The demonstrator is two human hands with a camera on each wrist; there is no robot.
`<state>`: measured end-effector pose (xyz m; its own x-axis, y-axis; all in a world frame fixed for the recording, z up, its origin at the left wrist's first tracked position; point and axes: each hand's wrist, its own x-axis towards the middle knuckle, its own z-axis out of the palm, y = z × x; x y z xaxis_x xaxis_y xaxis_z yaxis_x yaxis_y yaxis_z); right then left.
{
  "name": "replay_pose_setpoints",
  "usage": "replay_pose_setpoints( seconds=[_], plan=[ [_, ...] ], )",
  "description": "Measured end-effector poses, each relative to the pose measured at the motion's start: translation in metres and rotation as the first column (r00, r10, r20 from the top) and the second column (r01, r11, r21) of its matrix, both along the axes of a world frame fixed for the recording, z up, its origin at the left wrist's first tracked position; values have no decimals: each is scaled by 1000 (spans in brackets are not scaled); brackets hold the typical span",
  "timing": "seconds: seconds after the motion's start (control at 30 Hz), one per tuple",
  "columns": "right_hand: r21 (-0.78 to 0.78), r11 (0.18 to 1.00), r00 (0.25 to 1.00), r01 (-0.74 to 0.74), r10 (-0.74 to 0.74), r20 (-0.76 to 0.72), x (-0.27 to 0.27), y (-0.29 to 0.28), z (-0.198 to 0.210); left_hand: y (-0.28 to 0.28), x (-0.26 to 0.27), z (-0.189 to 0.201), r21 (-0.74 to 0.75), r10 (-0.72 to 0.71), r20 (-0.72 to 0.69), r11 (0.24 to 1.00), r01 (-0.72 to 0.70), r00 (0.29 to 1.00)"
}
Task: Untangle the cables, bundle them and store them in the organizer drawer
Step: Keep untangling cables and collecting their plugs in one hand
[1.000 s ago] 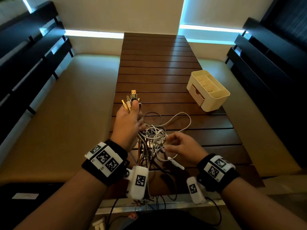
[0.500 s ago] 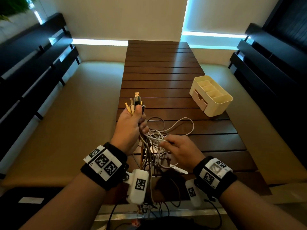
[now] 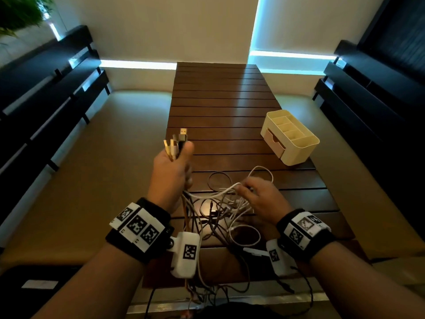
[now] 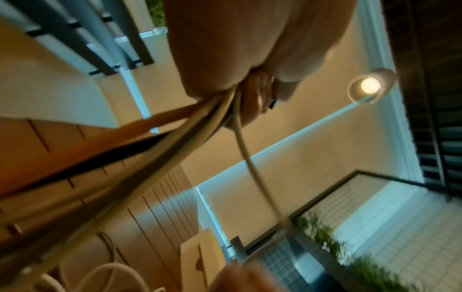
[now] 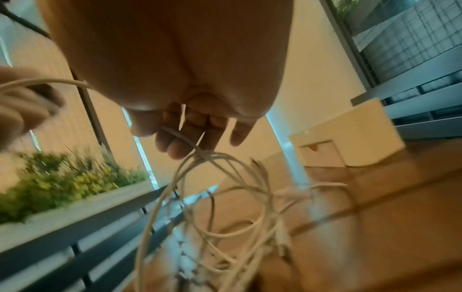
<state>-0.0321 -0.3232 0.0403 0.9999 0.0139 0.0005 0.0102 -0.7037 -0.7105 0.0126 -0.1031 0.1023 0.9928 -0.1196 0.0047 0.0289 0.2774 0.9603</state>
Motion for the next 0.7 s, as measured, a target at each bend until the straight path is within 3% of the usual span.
replay_pose_setpoints(
  seconds=[0.13, 0.23, 0.5, 0.7],
  plan=[
    [-16, 998, 953, -57, 59, 298, 12, 15, 27, -7, -8, -4, 162, -111, 54, 982, 101, 992],
    [5, 995, 908, -96, 86, 410, 18, 27, 37, -14, -15, -2, 228, -210, 58, 955, 192, 976],
    [133, 983, 908, -123, 58, 415, 22, 33, 42, -15, -15, 5, 357, -282, 33, 899, 252, 959],
    [156, 980, 931, -127, 64, 358, 17, 33, 37, -9, -6, 3, 597, -306, 77, 776, 202, 949]
  ],
)
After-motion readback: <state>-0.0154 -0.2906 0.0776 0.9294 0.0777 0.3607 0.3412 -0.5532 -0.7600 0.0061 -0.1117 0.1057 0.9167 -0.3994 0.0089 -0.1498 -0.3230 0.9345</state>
